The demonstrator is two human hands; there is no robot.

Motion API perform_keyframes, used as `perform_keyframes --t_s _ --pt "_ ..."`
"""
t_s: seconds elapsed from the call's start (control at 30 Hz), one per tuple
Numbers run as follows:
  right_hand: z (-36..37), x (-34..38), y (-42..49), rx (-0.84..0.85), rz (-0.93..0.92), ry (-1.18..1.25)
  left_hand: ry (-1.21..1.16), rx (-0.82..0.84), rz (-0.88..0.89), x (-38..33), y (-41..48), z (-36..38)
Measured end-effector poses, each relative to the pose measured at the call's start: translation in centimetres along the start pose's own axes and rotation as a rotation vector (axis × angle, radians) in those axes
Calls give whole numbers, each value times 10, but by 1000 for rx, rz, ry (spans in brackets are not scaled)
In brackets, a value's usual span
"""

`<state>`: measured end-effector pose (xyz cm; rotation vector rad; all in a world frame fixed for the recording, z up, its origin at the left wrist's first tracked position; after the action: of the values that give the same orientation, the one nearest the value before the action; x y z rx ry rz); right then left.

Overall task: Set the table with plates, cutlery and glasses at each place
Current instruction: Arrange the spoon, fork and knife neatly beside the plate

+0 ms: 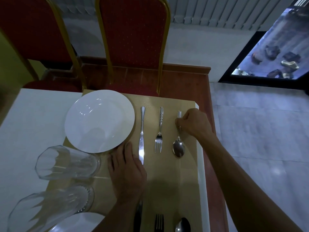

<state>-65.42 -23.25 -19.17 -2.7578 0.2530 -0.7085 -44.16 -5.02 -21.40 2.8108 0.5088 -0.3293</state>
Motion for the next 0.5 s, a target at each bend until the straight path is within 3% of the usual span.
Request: perform_keyframes --t_s 0.1,0.27,0.5 --pt "3 23 1 -56 -56 100 -5 -2 9 1 0 0" --pt "31 53 6 75 -98 57 5 40 2 3 1 1" --pt "39 52 7 126 -61 30 -9 54 -7 4 2 3"
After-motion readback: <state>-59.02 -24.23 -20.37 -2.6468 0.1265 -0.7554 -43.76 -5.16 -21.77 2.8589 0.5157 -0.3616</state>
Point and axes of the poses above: each hand's wrist, its own y-axis towards the middle knuckle, its own z-axis out of the palm, x = y × z, the point moved 4 cm from there along y, towards the middle knuckle, and after that the axes turned 1 degree about -z, right-handed, at the moved point
